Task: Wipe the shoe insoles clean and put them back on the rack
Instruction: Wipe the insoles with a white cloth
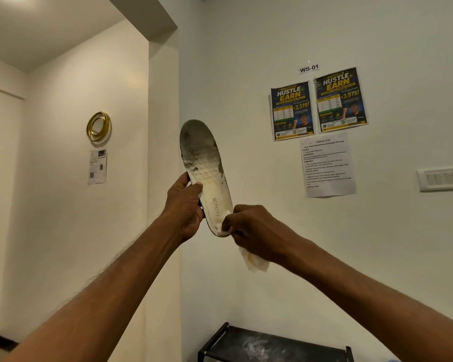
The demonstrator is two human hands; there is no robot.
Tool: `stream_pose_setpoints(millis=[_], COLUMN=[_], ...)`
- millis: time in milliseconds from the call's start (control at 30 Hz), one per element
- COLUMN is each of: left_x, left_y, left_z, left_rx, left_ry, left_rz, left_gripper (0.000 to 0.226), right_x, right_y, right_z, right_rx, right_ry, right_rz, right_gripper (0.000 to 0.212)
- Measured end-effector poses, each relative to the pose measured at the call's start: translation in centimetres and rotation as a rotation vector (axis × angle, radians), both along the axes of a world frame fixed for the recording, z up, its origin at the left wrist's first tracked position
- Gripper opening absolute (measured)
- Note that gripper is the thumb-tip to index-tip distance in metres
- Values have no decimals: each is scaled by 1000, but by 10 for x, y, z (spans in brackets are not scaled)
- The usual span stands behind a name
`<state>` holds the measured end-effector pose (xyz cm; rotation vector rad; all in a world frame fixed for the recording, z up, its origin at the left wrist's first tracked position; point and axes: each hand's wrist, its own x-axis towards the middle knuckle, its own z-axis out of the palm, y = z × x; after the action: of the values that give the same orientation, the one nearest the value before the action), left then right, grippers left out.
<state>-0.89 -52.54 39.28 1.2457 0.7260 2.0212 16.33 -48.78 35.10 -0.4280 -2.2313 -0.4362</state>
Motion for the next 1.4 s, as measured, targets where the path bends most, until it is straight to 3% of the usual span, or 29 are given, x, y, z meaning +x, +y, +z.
stream_pose_setpoints(millis=[100,233,333,467,600,700,833,967,1067,1200,1333,1400], left_x=[0,-2,-1,-2,-1,-1,-2,-2,-2,-1,0,1], left_y=[0,-1,0,0,1,2,1,-1,-3,-6,-6,-8], left_z=[-1,-2,-5,-8,-12,-13,-14,-15,-16,-16,-18,-17], left_rx=[-5,2,-1,-18,-47,-56,-68,-70,-76,-79,-80,-75], left_ry=[-11,2,2,28,49,92,98,146,140,165,156,172], left_rz=[1,-5,-15,-17,-31,-21,-30,-39,-67,-81,-113,-106], left_gripper=[41,41,41,43,44,45,45,47,48,56,56,58], right_x=[5,-4,-2,-12,-11,-20,-22,-30,-26,-32,-26,-31], right_y=[8,0,6,-1,7,0,6,4,13,11,20,17], right_z=[9,4,16,15,34,34,48,50,56,49,62,59], right_rx=[-9,48,30,69,44,103,89,128,113,193,140,169], right_ry=[166,16,218,25,228,76,221,82,221,97,298,226], right_rz=[-10,2,-4,-33,-32,-60,-73,-95,-108,-138,-116,-118], right_gripper=[21,19,14,14,10,11,12,10,11,9,11,11])
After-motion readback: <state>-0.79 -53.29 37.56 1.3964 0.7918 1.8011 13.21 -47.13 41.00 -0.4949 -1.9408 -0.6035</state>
